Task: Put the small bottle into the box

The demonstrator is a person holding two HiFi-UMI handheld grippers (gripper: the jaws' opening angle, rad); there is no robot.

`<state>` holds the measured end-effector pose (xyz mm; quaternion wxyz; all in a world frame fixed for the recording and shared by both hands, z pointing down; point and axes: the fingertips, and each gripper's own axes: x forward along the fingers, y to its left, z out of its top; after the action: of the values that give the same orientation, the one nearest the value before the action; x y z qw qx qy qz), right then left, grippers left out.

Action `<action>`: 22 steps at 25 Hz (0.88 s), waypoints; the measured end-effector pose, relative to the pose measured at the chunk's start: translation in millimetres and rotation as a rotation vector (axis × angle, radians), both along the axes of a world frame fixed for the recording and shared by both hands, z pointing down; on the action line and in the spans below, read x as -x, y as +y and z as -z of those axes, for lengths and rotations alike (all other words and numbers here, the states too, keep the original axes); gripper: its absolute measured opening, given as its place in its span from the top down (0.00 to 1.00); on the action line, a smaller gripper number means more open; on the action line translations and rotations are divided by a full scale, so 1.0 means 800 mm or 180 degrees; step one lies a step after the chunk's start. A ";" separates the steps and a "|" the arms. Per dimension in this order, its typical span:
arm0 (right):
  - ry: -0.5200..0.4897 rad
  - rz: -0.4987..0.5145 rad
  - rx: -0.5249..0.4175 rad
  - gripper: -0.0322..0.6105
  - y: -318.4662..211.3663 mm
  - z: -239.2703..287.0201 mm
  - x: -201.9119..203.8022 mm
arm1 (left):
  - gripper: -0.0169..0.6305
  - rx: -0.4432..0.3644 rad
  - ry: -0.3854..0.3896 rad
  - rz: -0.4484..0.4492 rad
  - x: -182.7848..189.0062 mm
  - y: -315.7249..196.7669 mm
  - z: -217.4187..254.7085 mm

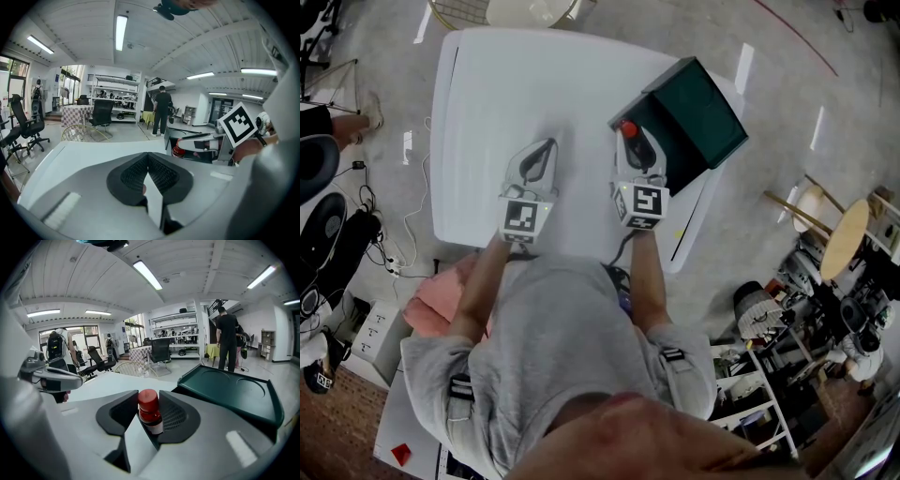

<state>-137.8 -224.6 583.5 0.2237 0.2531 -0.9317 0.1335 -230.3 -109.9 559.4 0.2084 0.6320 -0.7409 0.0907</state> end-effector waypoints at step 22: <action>-0.0061 -0.0204 -0.0361 0.51 0.021 0.042 -0.014 | 0.96 -0.0179 -0.0015 -0.0203 -0.006 0.017 0.021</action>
<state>-126.9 -207.7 549.9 0.1957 0.2938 -0.9313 0.0900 -225.7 -96.0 542.8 0.1858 0.6608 -0.7231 0.0779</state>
